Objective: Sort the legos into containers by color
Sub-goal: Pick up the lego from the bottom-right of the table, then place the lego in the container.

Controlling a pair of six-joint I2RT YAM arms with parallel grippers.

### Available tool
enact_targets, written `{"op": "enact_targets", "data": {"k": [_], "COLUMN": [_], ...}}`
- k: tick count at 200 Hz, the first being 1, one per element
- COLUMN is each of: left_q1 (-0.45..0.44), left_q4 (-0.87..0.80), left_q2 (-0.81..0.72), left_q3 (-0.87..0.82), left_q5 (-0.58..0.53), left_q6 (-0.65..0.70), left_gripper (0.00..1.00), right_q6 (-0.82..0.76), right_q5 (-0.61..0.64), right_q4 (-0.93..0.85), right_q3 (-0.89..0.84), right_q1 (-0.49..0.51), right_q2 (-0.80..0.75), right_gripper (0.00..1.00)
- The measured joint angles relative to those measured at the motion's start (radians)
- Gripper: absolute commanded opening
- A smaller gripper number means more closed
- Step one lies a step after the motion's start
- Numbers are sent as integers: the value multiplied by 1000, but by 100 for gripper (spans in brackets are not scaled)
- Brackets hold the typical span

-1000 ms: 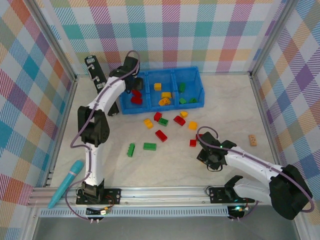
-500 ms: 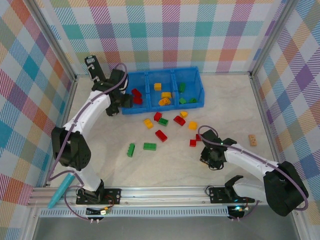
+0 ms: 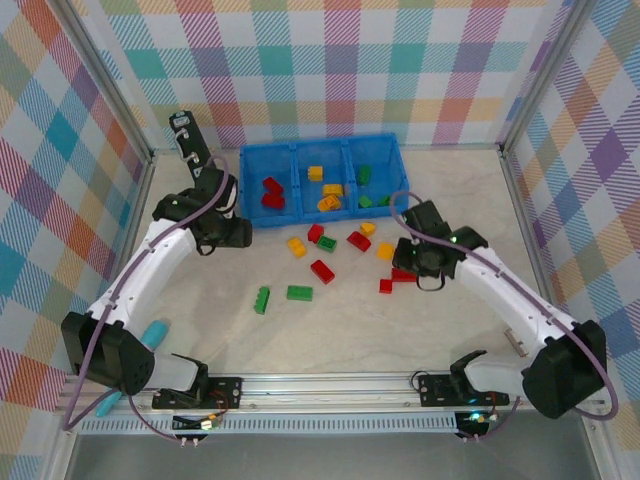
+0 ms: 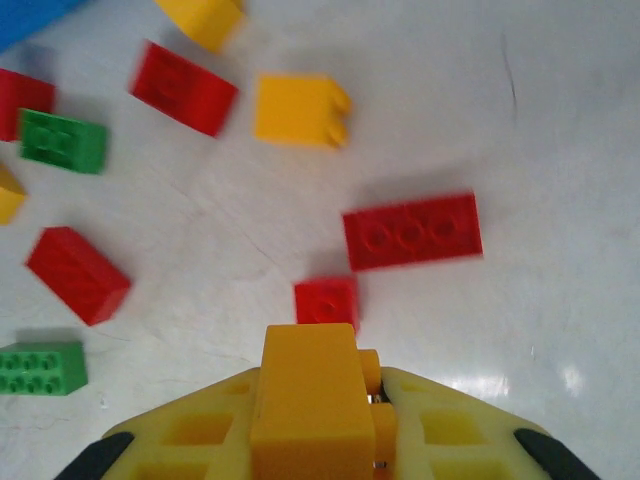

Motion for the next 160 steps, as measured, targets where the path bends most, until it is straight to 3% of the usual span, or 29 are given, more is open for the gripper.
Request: {"op": "enact_targets", "data": {"k": [88, 160], "left_q1": [0, 0], "left_q4": [-20, -17], "left_q2": [-134, -161], "left_q3": [-100, -187], "left_q5": [98, 143], "left_q6": [-47, -110], "left_gripper": [69, 71], "right_q6": [-429, -577], "right_q5": [28, 22], "right_q4": [80, 137], "right_q3": [714, 1063], "right_q1": [0, 58], "right_q2": [525, 892], "right_gripper": [20, 23]}}
